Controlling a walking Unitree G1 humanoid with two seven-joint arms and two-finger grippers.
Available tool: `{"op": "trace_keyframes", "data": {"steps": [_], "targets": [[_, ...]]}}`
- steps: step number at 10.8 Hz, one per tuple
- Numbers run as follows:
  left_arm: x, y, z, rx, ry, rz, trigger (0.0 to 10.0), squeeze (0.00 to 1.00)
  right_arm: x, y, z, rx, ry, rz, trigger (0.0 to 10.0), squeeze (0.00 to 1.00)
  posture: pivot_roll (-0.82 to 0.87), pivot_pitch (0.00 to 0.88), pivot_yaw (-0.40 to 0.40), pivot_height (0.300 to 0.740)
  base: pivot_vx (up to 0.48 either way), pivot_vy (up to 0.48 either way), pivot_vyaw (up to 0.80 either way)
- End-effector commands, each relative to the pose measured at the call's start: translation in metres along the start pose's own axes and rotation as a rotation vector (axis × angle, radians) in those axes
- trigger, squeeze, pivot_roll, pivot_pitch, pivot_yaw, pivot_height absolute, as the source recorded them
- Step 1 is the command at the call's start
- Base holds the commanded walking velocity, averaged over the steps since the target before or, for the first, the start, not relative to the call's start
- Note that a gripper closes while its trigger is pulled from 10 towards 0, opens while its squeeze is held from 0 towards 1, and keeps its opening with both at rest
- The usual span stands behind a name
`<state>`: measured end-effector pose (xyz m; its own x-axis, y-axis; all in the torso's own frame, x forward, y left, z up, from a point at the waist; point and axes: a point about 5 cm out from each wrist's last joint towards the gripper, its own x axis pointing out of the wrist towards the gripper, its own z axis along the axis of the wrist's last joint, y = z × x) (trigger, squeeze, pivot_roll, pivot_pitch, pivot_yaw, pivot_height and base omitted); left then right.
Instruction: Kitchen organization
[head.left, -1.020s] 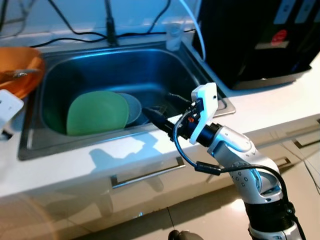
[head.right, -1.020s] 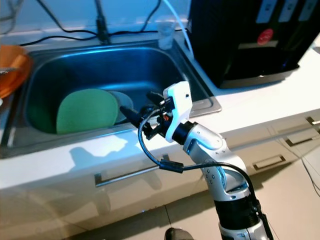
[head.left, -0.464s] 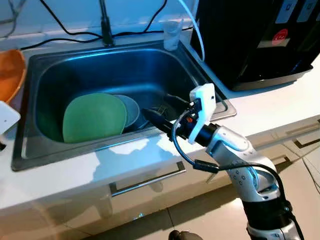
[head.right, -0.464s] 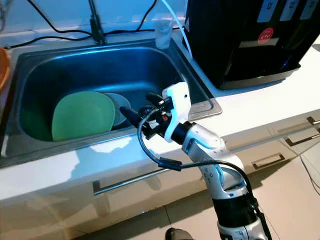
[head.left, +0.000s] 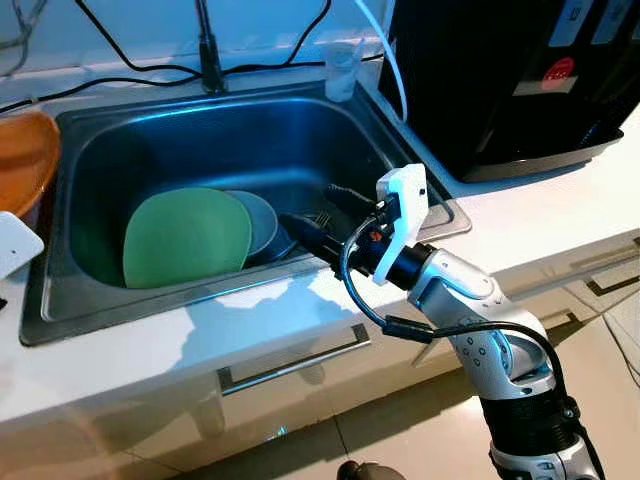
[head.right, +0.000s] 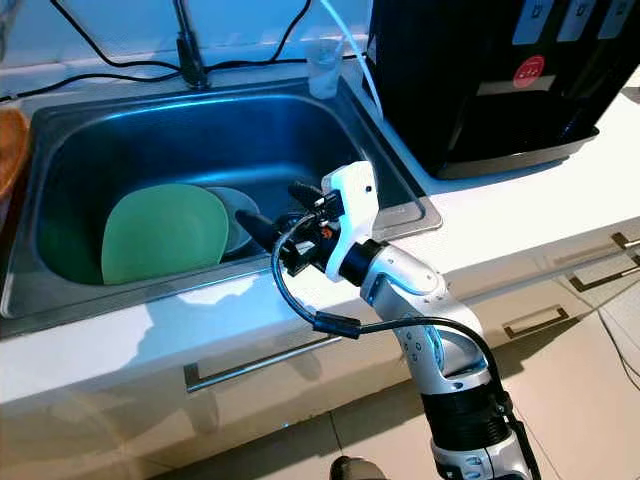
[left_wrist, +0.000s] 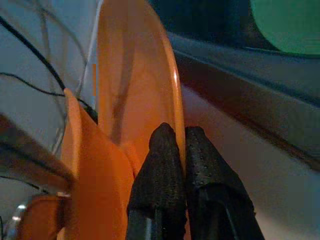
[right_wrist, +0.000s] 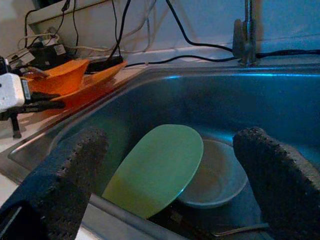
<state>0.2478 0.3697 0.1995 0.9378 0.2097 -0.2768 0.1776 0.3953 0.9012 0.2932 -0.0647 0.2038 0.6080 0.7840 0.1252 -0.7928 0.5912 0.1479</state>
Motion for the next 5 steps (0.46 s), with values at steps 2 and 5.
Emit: {"op": "trace_keyframes", "data": {"steps": [2, 5], "targets": [[-0.0056, -0.09, -0.0299, -0.004, 0.131, -0.447, 10.0, 0.66, 0.0003, -0.0003, 0.0013, -0.01, -0.013, -0.003, 10.0, 0.0, 0.1, 0.142, -0.086, 0.74, 0.0, 0.0, 0.0], [-0.0107, -0.0855, -0.0272, 0.061, 0.117, -0.519, 10.0, 0.78, -0.0009, -0.0018, -0.0006, -0.007, -0.016, -0.016, 10.0, 0.0, 0.1, 0.145, -0.083, 0.74, 0.0, 0.0, 0.0]]}}
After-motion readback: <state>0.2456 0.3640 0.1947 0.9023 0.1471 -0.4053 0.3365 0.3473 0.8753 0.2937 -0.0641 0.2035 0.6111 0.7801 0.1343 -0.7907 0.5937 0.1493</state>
